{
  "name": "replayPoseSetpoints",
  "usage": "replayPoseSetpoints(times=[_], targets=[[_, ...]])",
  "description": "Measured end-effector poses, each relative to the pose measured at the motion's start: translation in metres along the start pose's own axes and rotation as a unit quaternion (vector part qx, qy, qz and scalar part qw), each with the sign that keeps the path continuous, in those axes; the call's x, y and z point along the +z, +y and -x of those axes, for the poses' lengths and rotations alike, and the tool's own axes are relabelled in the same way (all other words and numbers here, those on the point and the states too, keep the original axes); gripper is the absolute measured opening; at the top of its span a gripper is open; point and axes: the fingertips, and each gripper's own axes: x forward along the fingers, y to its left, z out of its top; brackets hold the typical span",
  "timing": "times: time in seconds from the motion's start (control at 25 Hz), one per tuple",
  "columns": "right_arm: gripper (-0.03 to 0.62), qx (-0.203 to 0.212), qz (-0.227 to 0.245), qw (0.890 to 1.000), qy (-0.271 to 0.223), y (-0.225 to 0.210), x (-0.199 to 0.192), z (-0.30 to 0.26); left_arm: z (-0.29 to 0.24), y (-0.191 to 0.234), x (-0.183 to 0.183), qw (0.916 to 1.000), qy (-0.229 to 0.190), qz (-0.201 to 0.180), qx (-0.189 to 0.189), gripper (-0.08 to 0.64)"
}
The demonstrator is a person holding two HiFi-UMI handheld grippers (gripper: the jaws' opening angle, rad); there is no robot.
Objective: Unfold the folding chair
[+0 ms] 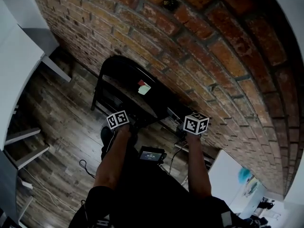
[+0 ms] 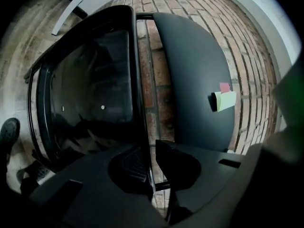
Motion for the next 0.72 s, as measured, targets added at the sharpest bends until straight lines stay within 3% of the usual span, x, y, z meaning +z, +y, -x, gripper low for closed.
replayPoseSetpoints(times=[0.24,0.48,0.72], targets=[[0.182,0.010,0.054,0.998,0.022,0.008,-0.015,0.006,0.009,0.004,-0.007,0.9996,-0.015,0.023,-0.005,0.044],[0.181,0.044,0.089,0.995,0.031,0.023,-0.020,0.012,0.029,0.005,-0.004,0.9926,-0.079,0.073,-0.056,0.034],[0.181,0.077,0.091,0.993,0.013,0.035,0.005,-0.003,0.046,0.007,-0.014,0.9905,-0.059,0.082,-0.093,0.035]])
